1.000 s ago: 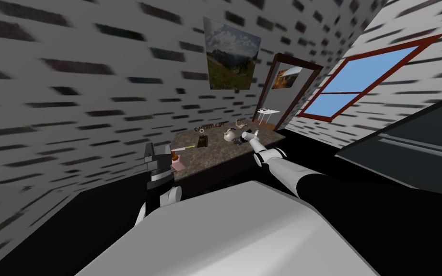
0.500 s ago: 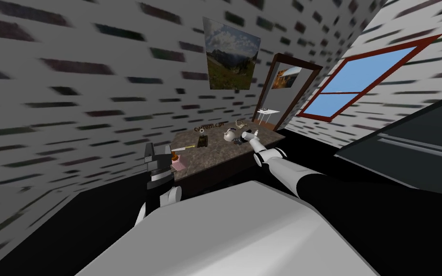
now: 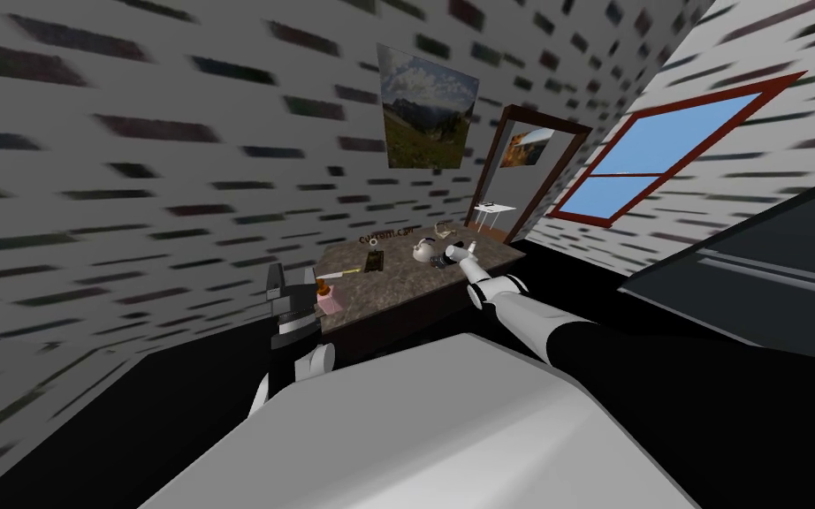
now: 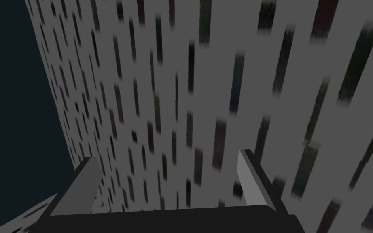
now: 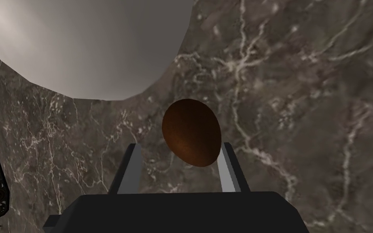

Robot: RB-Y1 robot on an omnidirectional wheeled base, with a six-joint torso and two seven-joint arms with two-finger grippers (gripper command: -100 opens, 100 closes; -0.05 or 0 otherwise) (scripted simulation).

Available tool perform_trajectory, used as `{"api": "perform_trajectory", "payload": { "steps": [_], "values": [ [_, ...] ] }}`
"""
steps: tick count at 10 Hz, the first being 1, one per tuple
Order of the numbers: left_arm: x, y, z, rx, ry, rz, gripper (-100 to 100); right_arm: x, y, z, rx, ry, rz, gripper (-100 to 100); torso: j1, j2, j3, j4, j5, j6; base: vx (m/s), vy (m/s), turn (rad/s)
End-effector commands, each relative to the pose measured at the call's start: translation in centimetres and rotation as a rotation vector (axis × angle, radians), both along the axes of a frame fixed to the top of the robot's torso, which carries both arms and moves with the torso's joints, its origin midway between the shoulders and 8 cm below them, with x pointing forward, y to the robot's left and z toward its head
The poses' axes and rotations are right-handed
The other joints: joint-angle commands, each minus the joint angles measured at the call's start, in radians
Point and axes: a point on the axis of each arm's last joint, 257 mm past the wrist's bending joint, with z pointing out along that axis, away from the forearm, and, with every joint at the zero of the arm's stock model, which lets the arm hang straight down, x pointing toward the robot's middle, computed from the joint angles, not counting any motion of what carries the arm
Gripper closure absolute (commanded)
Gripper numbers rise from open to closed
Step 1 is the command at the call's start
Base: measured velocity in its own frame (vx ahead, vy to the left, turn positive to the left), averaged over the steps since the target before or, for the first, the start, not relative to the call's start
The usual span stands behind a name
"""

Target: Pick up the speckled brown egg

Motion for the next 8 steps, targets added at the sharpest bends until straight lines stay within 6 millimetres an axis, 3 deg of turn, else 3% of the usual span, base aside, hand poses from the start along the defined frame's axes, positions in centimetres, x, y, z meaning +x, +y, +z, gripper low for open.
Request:
{"api": "perform_trajectory", "payload": {
  "steps": [1,4,5,6,7,8],
  "values": [
    [0.0,0.0,0.0,0.0,0.0,0.0,0,0.0,0.0,0.0,0.0,0.0,0.0,100,0.0,0.0,0.0,0.0,0.0,0.0,0.0,0.0,0.0],
    [0.0,0.0,0.0,0.0,0.0,0.0,0,0.07,0.08,0.08,0.001,-0.002,0.001,100,0.0,-0.001,-0.001,-0.001,0.0,0.001,0.0,0.0,0.004],
    [0.0,0.0,0.0,0.0,0.0,0.0,0,0.07,0.08,0.08,0.001,-0.002,0.001,0,0.0,-0.001,-0.001,-0.001,0.0,0.001,0.0,0.0,0.0],
    [0.0,0.0,0.0,0.0,0.0,0.0,0,0.18,0.01,0.92,0.005,0.011,0.001,100,0.0,-0.001,-0.001,-0.001,0.0,0.001,-0.004,0.01,-0.042],
    [0.0,0.0,0.0,0.0,0.0,0.0,0,0.11,0.1,0.53,0.001,0.002,0.003,100,0.001,0.0,0.0,0.0,0.001,0.001,-0.005,0.005,-0.011],
    [0.0,0.0,0.0,0.0,0.0,0.0,0,0.08,0.12,0.6,0.002,0.004,0.002,0,0.001,0.0,0.0,-0.001,0.0,0.001,0.0,0.0,0.0]
  ]
}}
